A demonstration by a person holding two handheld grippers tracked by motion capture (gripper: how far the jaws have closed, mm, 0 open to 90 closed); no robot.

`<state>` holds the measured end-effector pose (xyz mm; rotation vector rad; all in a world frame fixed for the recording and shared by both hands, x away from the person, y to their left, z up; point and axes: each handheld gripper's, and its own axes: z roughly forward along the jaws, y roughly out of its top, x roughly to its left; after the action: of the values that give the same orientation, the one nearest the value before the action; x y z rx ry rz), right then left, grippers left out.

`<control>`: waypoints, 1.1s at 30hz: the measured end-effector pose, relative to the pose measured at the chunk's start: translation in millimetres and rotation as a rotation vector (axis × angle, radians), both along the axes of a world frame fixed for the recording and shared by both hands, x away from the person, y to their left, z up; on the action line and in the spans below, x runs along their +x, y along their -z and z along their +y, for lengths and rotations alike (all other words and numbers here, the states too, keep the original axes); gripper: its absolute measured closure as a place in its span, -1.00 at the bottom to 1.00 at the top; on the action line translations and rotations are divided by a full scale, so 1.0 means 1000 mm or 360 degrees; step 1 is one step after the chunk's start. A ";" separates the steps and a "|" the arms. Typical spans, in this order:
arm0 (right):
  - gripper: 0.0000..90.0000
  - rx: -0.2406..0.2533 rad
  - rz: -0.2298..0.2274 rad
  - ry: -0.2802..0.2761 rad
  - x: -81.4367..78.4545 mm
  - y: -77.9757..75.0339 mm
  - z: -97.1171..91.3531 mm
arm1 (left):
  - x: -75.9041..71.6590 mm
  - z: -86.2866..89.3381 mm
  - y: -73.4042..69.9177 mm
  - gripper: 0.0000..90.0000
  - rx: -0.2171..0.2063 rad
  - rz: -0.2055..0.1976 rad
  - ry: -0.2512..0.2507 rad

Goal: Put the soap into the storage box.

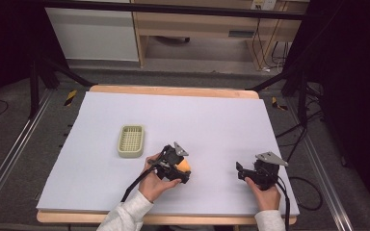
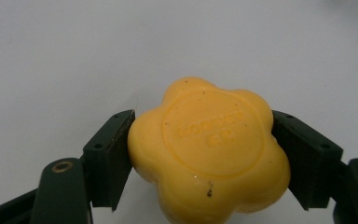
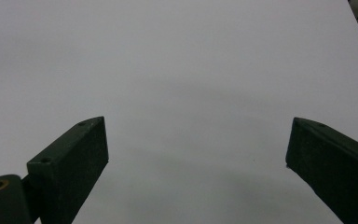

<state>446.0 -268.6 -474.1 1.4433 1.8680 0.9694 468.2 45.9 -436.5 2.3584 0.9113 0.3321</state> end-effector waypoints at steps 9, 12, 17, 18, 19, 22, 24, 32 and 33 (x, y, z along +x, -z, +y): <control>-0.87 -0.0004 0.0000 0.0001 0.000 0.001 0.000 | 0.002 0.020 -0.008 -0.42 0.0026 -0.0012 -0.0034; -0.86 -0.0002 0.0002 0.0001 0.000 0.000 0.001 | 0.002 0.024 -0.010 -0.42 0.0025 -0.0016 -0.0044; -0.86 -0.0002 0.0005 0.0000 0.000 0.001 0.001 | 0.002 0.036 -0.013 -0.41 0.0008 -0.0033 -0.0068; -0.86 -0.0001 0.0005 0.0000 0.000 0.001 0.001 | 0.002 0.038 -0.014 -0.41 0.0013 -0.0032 -0.0071; -0.86 -0.0005 0.0005 0.0000 0.000 0.001 0.001 | 0.002 0.041 -0.014 -0.41 0.0017 -0.0042 -0.0085; -0.86 -0.0005 0.0005 0.0000 0.000 0.001 0.001 | 0.002 0.044 -0.014 -0.41 0.0015 -0.0038 -0.0087; -0.86 -0.0003 0.0007 0.0001 0.000 0.001 0.001 | 0.003 0.046 -0.015 -0.41 0.0006 -0.0037 -0.0097; -0.86 -0.0003 0.0003 0.0000 0.000 0.001 0.001 | 0.005 0.054 -0.024 -0.41 -0.0031 -0.0063 -0.0121; -0.86 0.0000 0.0004 0.0001 0.000 0.001 0.001 | 0.005 0.055 -0.026 -0.41 -0.0034 -0.0064 -0.0128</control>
<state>446.1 -267.9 -474.6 1.4454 1.8697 0.9675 473.7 101.3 -410.8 2.2917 0.9875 0.3979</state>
